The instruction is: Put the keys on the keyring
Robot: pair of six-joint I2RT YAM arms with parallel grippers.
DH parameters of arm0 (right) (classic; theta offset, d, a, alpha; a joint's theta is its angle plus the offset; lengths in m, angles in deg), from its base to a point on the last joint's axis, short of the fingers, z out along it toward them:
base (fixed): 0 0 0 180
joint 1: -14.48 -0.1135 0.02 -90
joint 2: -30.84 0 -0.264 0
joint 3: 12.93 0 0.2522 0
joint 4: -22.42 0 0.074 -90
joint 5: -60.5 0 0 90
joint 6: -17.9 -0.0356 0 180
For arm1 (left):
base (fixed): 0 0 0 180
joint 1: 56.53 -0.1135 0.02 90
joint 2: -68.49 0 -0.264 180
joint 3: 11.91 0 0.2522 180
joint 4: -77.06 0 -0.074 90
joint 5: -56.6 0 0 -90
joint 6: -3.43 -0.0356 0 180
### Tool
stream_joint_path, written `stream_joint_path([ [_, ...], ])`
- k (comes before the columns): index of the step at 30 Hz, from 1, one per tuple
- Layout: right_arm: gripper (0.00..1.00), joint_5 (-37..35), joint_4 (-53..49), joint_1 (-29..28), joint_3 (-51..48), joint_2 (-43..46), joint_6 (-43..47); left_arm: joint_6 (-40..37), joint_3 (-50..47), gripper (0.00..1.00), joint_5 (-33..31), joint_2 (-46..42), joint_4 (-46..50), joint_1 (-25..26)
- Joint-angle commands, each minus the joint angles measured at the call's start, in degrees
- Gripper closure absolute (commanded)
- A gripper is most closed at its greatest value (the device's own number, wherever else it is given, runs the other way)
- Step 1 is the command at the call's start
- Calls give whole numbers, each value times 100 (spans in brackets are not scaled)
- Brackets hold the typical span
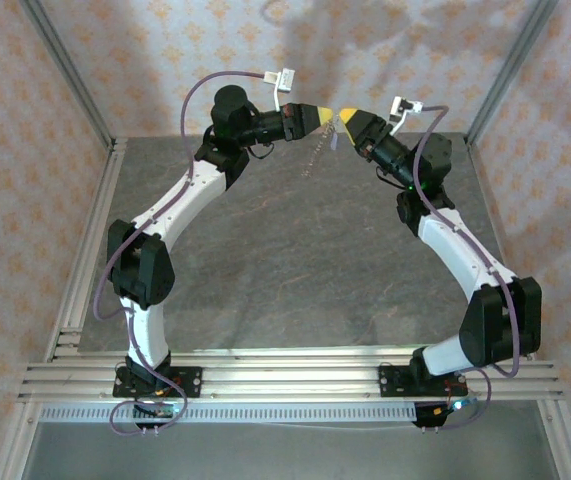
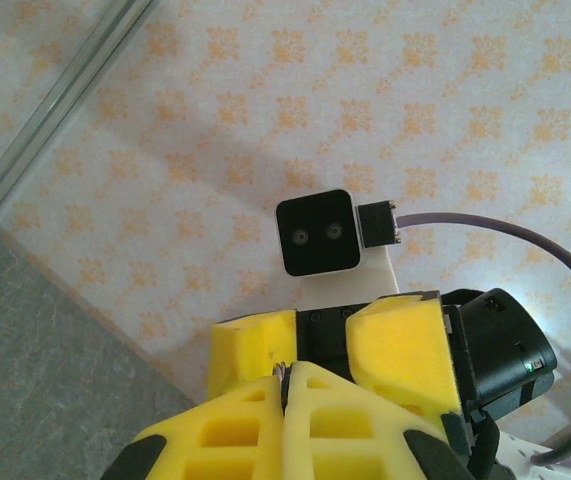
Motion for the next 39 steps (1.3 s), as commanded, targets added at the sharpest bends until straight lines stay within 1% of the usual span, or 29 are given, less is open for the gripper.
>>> stream_joint_path([
  [1,62,35,348,-43,229,-55,-14,16,49,100,-82,-266,-385,39],
  [9,65,98,370,-96,273,-151,-41,-3,61,100,-90,-253,-367,55],
  [15,72,159,378,-96,204,-125,-32,-11,96,100,-99,-226,-352,55],
  [28,72,230,341,-131,206,-185,-25,-11,168,100,-92,-186,-314,60],
  [31,76,239,332,-131,194,-194,-15,-11,172,100,-94,-186,-315,64],
  [34,85,257,336,-128,177,-211,-6,-12,171,100,-99,-186,-314,64],
  [38,99,278,324,-131,168,-218,3,-20,179,100,-98,-182,-306,66],
  [39,100,292,327,-129,161,-220,3,-20,176,100,-105,-178,-306,69],
])
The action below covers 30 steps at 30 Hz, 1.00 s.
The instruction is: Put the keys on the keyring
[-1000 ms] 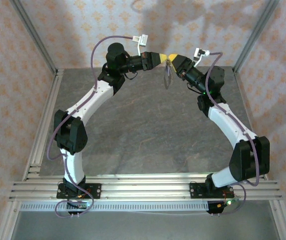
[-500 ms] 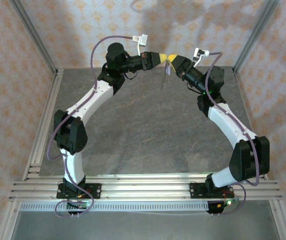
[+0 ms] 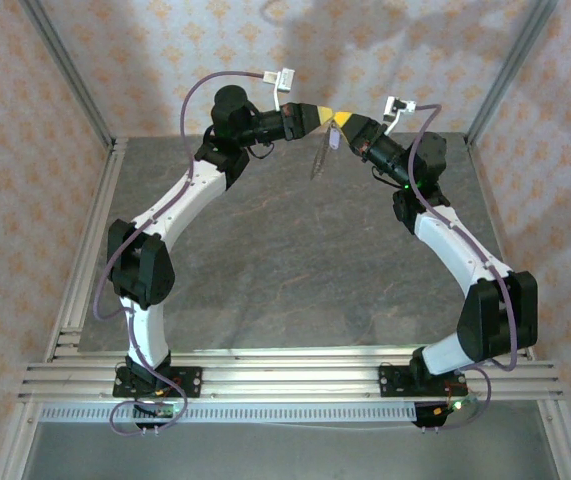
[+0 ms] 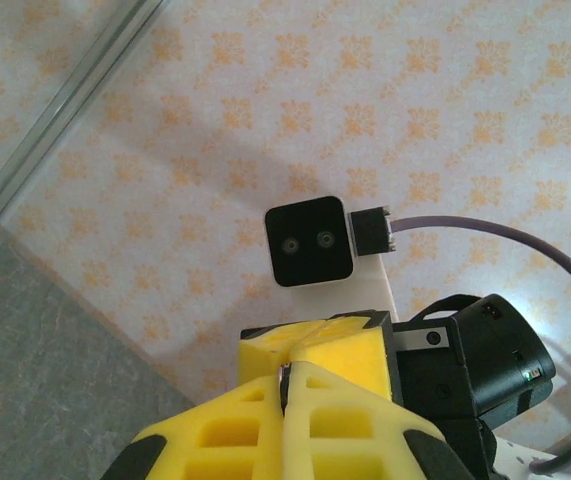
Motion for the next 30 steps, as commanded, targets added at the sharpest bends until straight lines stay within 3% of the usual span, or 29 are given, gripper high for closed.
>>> stream_joint_path([
  [1,100,155,242,-37,120,-51,47,-15,189,100,-16,-182,-310,63],
  [7,100,295,-187,-37,321,-64,365,-169,395,98,24,-180,157,59],
  [10,100,508,-653,3,612,-121,681,-458,439,80,-45,-216,561,17],
  [14,100,1010,-1004,148,1065,-356,813,-600,426,68,-86,-326,740,-165],
  [20,100,1751,-1458,398,1755,-782,924,-754,608,62,149,-290,1079,-451],
  [30,100,2790,-2401,550,2765,-1430,1363,-1664,1607,60,651,213,2615,-505],
])
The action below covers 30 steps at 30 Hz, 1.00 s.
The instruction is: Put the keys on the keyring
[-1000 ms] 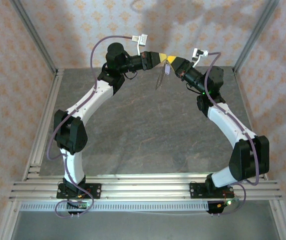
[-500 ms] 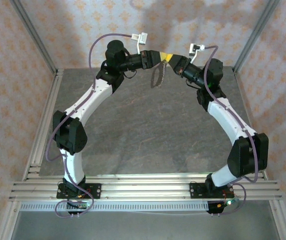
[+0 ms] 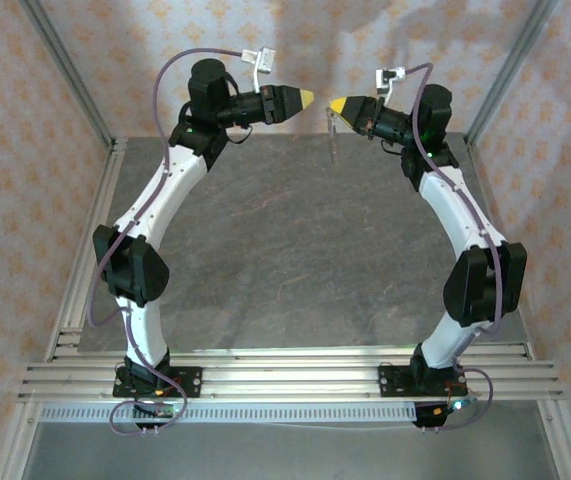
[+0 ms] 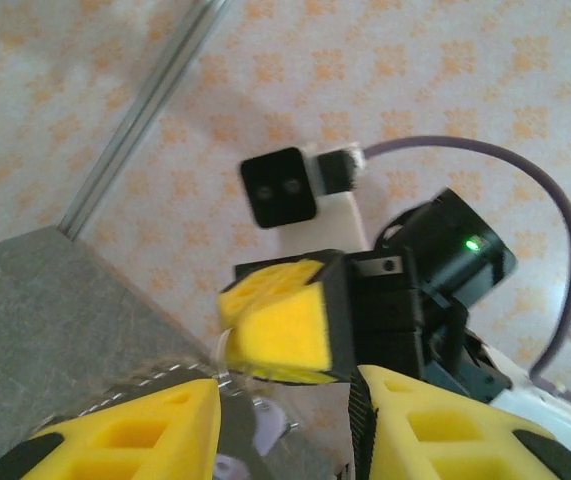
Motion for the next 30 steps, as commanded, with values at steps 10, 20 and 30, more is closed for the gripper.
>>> stream_joint_path([
  [10,100,1029,-1400,13,937,-299,1089,-1345,1575,61,763,853,2255,13],
  [20,100,953,-1422,15,851,-286,1140,-1348,1585,62,852,931,2287,61],
  [30,100,859,-1365,21,753,-295,1140,-1312,1594,67,890,943,2193,185],
])
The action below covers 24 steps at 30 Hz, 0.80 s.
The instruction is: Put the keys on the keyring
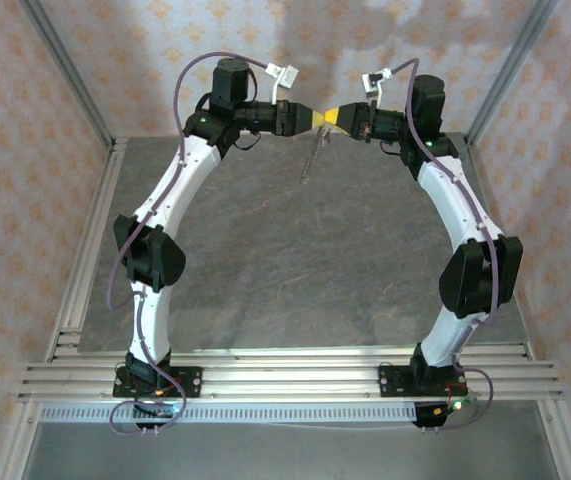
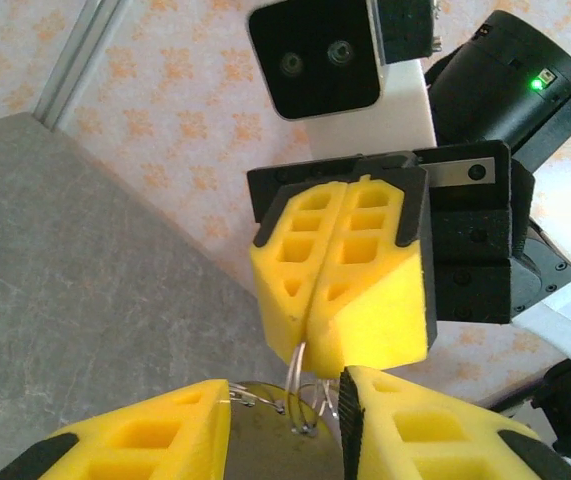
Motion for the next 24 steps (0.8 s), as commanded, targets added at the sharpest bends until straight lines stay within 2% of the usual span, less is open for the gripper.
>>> stream_joint_path([
  [1,100,-1,154,17,62,22,98,-69,240,68,181,-29,-76,66],
  [9,100,-11,196,17,-13,-8,80,-61,253,78,178,-40,-85,104],
  [14,100,-12,197,16,-52,0,101,-22,260,80,155,-40,-154,100],
  [19,100,-5,134,16,-70,16,158,93,260,89,128,-50,-307,101],
  [22,100,-13,101,22,-70,18,188,157,237,99,124,-65,-438,101],
  [24,100,-29,97,20,-77,22,187,223,210,100,84,-84,-534,101],
])
